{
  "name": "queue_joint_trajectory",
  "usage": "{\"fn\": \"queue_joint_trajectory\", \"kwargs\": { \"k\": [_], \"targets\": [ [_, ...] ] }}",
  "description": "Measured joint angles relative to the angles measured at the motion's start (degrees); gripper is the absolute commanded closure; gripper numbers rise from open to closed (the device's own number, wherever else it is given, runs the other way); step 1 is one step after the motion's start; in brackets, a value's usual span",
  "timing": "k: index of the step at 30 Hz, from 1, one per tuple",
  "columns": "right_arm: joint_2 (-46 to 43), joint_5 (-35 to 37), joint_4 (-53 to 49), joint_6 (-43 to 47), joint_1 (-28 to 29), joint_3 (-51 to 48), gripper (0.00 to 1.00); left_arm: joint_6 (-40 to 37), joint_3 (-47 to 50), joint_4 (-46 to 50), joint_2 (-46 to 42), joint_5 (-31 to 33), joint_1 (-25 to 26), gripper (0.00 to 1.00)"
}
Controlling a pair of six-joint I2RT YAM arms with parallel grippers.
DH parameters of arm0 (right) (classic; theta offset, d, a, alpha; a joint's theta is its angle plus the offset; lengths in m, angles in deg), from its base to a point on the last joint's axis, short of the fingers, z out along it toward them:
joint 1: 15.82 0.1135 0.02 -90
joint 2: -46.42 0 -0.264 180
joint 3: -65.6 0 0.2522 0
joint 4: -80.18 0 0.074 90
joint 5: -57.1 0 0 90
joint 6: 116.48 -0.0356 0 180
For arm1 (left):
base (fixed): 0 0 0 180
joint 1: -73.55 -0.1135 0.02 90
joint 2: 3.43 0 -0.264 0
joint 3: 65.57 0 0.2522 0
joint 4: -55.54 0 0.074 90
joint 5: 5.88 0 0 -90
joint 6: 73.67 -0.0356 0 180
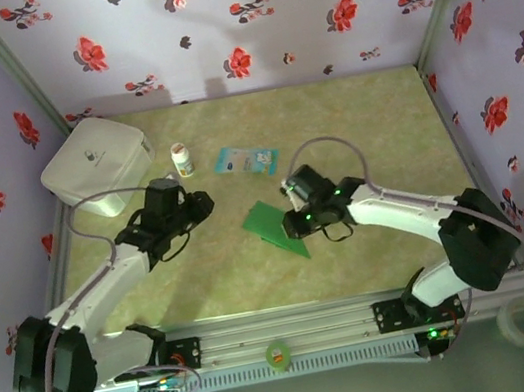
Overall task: Fold a paper plane with a square sheet of paper (pick it up from the middle)
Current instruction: Turn over the paper at the center of the table, then fold the wing for the fifth time at the center of the table.
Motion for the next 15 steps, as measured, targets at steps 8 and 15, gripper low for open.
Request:
{"fn": "queue_joint_trajectory", "kwargs": {
  "k": [8, 15],
  "targets": [
    [8.1, -13.3, 11.0, -7.0, -4.1, -2.4, 0.91, 0.3, 0.0, -5.7, 8.0, -9.4, 0.9, 0.77],
    [14.6, -14.3, 14.3, -12.1, -4.1, -2.8, 0.94, 0.7, -1.1, -8.1, 13.3, -14.6, 2.9, 0.78]
  ]
}}
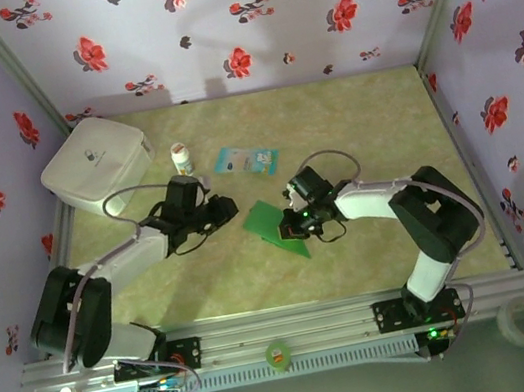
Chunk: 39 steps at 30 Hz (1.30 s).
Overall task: Fold a paper plane with a square sheet of paper (pick it up from the middle)
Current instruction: Fold the wing for the fifth time at the center of the table.
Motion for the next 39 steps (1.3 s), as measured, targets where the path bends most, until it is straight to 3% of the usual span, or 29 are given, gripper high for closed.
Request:
{"fn": "queue_joint_trajectory", "kwargs": {
  "k": [12, 23, 28, 33, 39],
  "targets": [
    [-4.4, 10.3, 9.0, -21.9, 1.8, -7.3, 0.94, 5.0, -6.0, -6.5, 12.4, -5.1, 5.4, 0.86],
    [-7.5, 18.9, 15.3, -36.5, 5.2, -12.1, 0.89, 8.0, -13.2, -7.1, 23.7, -4.1, 8.9, 0.91],
    [-8.1, 19.1, 15.6, -36.1, 5.1, -12.0, 0.77, 8.8, -13.7, -7.6, 28.0, -3.9, 8.9, 0.93],
    [-13.4, 18.3, 10.4, -30.4, 1.3, -10.9, 0.57, 8.6, -14.0, -8.5, 28.4, -3.6, 8.9, 0.93],
    [-16.6, 12.6, 8.3, -24.3, -9.2, -11.0, 0.55, 6.3, -14.1, -8.9, 28.8, -4.2, 8.8, 0.93]
  ]
}}
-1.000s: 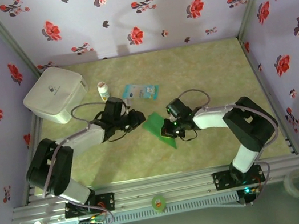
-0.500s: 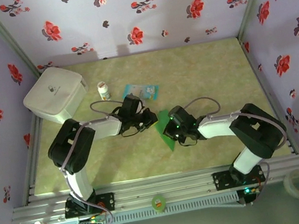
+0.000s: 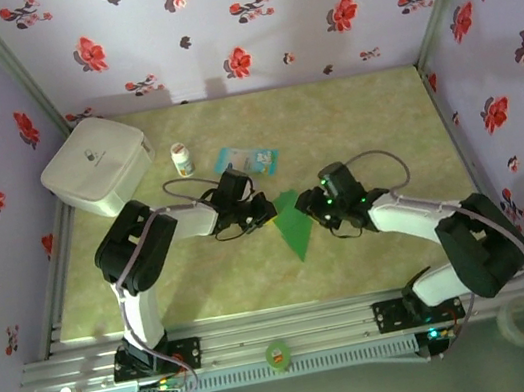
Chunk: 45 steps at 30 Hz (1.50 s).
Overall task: Fold a paper plane with a square sheet of paper (pick it up from the middle)
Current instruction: Fold the wing for the fifth time at the center of the table.
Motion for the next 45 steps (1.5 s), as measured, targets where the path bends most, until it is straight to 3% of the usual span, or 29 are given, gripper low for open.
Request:
{"fn": "queue_joint_trajectory", "kwargs": {
  "k": [4, 13, 20, 27, 40, 45],
  "targets": [
    [2.8, -4.3, -0.2, 2.3, -3.0, 0.0, 0.55, -1.2, -0.2, 0.0, 0.2, -0.9, -0.4, 0.93],
    [8.2, -10.2, 1.7, 3.7, -3.6, 0.0, 0.56, -3.4, -0.2, -0.3, 0.5, -2.7, -1.1, 0.93],
    [8.3, -12.8, 7.4, 4.1, -4.5, -0.5, 0.65, -4.1, -0.5, 0.0, 0.9, -3.7, -1.3, 0.93],
    [9.8, -17.3, 10.1, 8.4, -6.8, -0.2, 0.67, -5.0, -0.7, 0.0, 1.1, -4.5, -1.5, 0.94],
    [17.7, -25.8, 1.9, 24.0, -8.9, 8.0, 0.74, -5.2, -0.9, 0.1, 1.3, -5.0, -1.6, 0.94],
    [20.3, -27.8, -0.8, 27.6, -9.7, 10.4, 0.84, -5.2, -0.9, 0.1, 1.3, -5.0, -1.6, 0.94]
  ]
}}
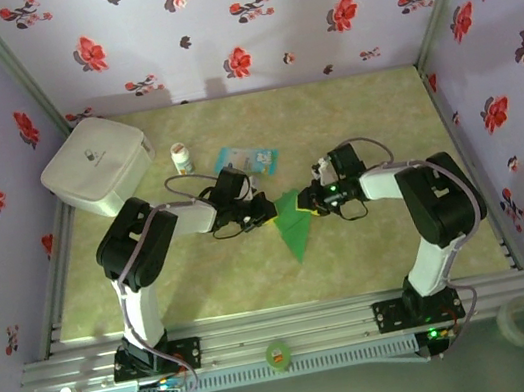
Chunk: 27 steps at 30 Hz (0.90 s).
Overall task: Fold a paper plane with a square sheet of paper (pick it up from the middle)
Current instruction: Fold the wing for the fifth time at the center of the table.
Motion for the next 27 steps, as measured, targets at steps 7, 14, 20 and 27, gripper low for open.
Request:
{"fn": "queue_joint_trajectory", "kwargs": {
  "k": [7, 14, 20, 27],
  "targets": [
    [1.4, -1.3, -3.4, 3.7, -1.1, 1.6, 0.88, -0.6, -0.1, 0.3, 0.0, 0.0, 0.0, 0.95],
    [1.9, -2.2, -4.8, 5.0, -1.6, 3.2, 1.0, -1.3, -0.7, 0.5, -0.2, -0.5, 0.0, 0.76],
    [-1.5, 2.2, 4.2, -7.3, -1.6, -3.3, 1.0, -3.6, -0.8, 3.2, -5.4, 3.6, -0.3, 0.64],
    [-6.9, 13.2, 13.7, -24.9, 0.5, -10.1, 1.0, -12.3, -1.2, 6.7, -15.0, 10.4, 3.4, 0.61]
  ]
}}
